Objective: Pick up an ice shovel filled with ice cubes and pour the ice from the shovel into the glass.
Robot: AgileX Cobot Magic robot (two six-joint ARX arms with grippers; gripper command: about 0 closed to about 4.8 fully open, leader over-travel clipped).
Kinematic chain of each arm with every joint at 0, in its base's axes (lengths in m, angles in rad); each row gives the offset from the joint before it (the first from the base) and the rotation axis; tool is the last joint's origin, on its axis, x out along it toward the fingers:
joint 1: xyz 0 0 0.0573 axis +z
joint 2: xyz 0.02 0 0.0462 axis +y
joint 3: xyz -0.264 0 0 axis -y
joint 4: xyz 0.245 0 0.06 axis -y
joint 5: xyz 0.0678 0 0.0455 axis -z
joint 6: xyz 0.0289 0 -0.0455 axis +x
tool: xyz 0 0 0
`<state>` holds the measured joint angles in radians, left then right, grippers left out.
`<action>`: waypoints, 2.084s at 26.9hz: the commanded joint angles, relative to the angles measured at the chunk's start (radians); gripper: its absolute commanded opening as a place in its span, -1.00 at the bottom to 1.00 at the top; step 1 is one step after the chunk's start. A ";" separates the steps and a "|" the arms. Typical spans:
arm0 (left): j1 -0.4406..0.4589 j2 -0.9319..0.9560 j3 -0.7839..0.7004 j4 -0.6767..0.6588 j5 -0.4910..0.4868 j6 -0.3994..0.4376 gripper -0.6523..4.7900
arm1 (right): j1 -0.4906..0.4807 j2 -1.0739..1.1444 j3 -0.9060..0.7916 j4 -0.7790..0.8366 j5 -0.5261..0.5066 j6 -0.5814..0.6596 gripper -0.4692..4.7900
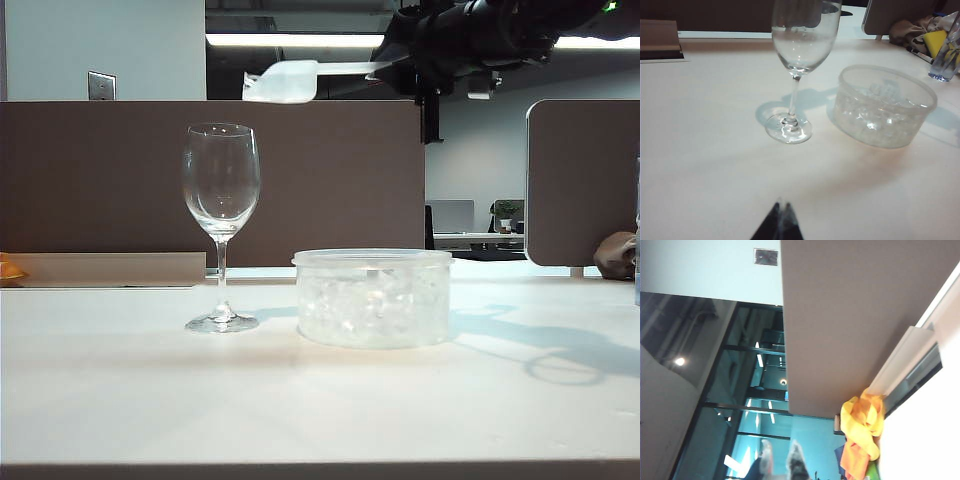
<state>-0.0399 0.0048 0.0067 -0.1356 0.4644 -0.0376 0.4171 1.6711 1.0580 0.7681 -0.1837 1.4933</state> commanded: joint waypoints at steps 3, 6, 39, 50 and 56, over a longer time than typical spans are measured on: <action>0.001 0.001 0.001 0.002 0.007 0.004 -0.78 | 0.003 -0.005 0.008 -0.005 -0.002 -0.036 -0.83; 0.001 0.001 0.001 0.002 0.007 0.004 -0.78 | 0.007 -0.005 0.019 -0.026 -0.002 -0.058 -0.83; 0.001 0.001 0.001 0.002 0.007 0.004 -0.78 | 0.040 0.026 0.205 -0.268 -0.018 -0.396 -0.83; 0.001 0.001 0.001 0.002 0.008 0.003 -0.78 | 0.052 0.025 0.205 -0.269 -0.029 -0.423 -0.83; 0.001 0.001 0.001 0.002 0.008 0.004 -0.78 | 0.052 0.025 0.205 -0.213 -0.028 -0.420 -0.83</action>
<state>-0.0399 0.0048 0.0067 -0.1356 0.4675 -0.0376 0.4683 1.7012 1.2564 0.5053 -0.2100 1.0794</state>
